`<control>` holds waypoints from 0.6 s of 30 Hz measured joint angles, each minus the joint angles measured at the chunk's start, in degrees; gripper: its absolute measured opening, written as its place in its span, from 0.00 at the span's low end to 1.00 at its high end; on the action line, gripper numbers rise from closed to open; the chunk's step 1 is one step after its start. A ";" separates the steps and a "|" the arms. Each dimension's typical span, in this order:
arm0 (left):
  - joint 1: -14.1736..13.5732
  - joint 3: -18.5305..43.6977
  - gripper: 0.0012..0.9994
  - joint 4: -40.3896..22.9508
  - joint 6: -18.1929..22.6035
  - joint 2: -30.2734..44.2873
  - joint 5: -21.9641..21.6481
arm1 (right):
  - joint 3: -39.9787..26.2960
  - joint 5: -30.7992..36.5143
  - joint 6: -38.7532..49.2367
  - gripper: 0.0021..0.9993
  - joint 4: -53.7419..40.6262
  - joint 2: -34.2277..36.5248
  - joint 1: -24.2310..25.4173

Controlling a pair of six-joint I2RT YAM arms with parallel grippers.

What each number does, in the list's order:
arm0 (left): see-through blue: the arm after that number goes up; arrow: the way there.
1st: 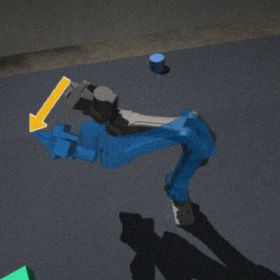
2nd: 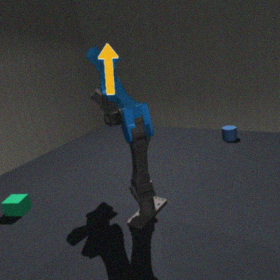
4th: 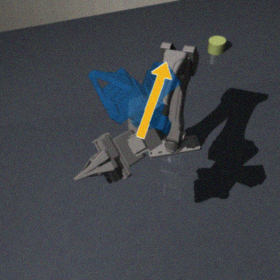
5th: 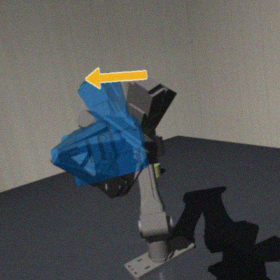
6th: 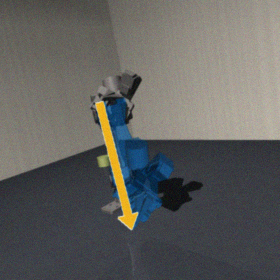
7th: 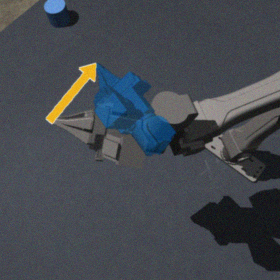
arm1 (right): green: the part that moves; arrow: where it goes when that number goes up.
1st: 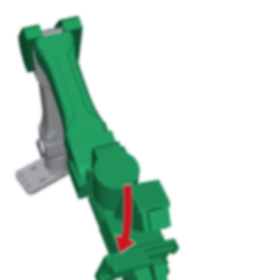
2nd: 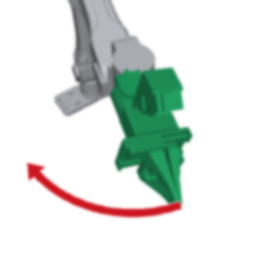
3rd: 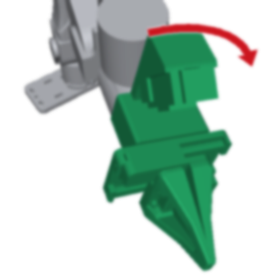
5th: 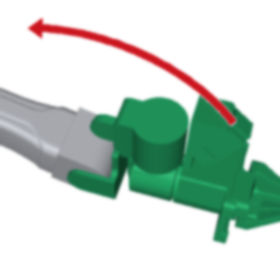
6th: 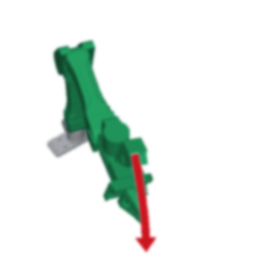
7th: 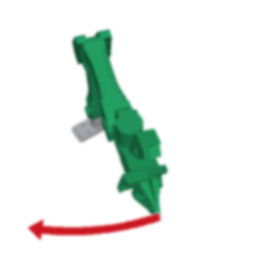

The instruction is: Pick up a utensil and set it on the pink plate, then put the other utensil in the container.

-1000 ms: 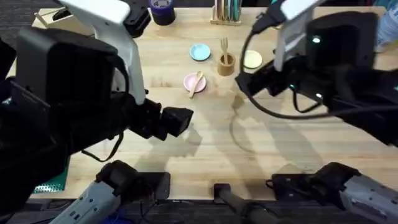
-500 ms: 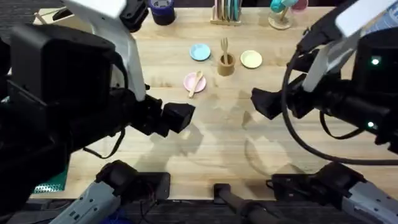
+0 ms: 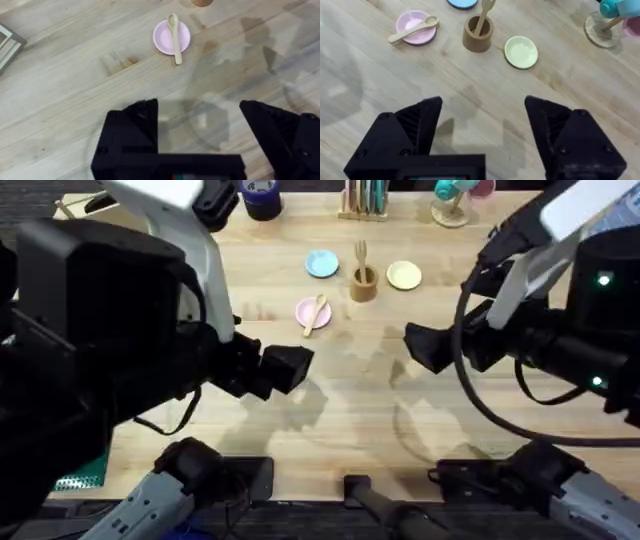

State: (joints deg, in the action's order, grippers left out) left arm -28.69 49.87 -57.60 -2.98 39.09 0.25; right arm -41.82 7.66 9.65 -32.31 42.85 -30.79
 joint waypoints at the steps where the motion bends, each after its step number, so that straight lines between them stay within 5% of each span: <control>1: 0.00 0.00 0.99 0.00 0.02 0.02 0.00 | 0.00 0.02 0.00 1.00 -0.14 0.00 0.00; 18: 0.00 0.00 0.99 0.00 0.02 0.02 0.00 | 0.00 0.01 0.00 1.00 -1.62 0.00 0.00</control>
State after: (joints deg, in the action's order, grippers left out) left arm -28.69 49.87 -57.60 -2.96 39.11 0.25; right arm -41.82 7.67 9.65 -33.93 42.85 -30.79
